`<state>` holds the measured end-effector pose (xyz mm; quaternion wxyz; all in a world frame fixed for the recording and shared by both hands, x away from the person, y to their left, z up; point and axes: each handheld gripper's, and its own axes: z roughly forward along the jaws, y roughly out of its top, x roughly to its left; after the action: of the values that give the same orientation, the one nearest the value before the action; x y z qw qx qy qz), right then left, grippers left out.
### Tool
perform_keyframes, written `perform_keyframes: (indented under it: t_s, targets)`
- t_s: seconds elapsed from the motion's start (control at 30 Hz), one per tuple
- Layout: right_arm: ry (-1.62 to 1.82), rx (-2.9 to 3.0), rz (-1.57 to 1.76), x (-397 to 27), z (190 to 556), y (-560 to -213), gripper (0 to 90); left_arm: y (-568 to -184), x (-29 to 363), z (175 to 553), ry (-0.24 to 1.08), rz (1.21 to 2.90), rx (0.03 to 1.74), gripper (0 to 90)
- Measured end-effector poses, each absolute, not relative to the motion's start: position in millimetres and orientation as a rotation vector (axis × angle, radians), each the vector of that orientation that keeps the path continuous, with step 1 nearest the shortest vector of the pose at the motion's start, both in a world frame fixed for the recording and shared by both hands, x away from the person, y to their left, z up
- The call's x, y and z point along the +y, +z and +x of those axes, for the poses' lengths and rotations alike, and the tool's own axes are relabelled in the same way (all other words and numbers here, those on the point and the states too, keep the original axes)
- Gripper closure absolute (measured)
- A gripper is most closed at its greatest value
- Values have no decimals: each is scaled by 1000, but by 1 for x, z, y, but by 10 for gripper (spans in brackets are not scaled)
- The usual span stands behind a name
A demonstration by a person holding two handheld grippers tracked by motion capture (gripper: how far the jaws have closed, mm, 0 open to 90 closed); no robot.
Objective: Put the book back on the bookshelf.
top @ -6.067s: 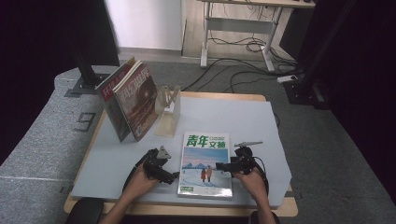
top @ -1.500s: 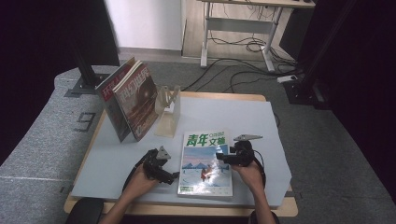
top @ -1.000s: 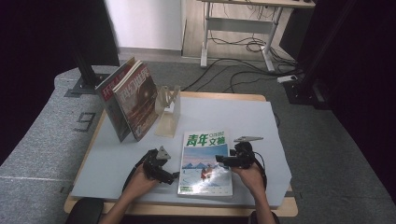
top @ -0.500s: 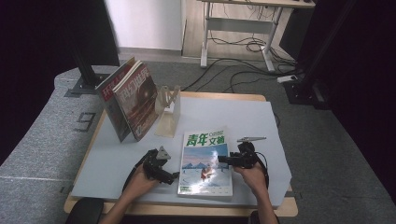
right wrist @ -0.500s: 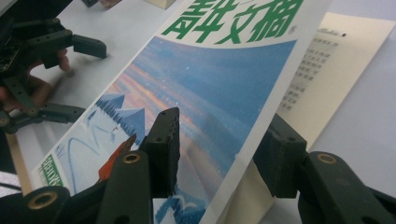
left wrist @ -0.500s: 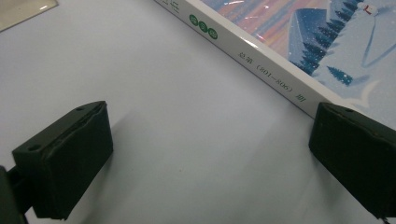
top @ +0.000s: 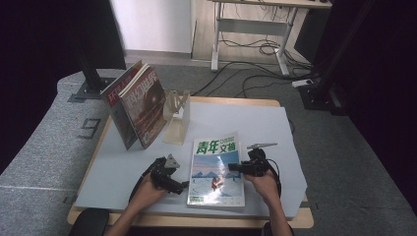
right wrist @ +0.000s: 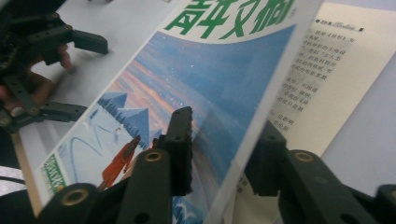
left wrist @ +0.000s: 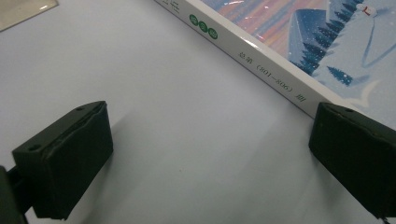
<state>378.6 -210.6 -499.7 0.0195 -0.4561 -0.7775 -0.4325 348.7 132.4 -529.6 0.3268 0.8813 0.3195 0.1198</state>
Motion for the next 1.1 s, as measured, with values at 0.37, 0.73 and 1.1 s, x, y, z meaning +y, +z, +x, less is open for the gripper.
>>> perform_keyframes:
  t_s: [0.37, 0.73, 1.1]
  targets:
    - [-1375, -2499, -1394, -193, 370, -467, 809, -530, 132, 349, 315, 2307, 837, 0]
    - [-1406, -2555, -1376, -182, 365, -451, 833, -530, 133, 349, 315, 2308, 837, 0]
    - [-1374, -2578, -1370, -182, 367, -452, 805, -530, 132, 349, 315, 2308, 837, 0]
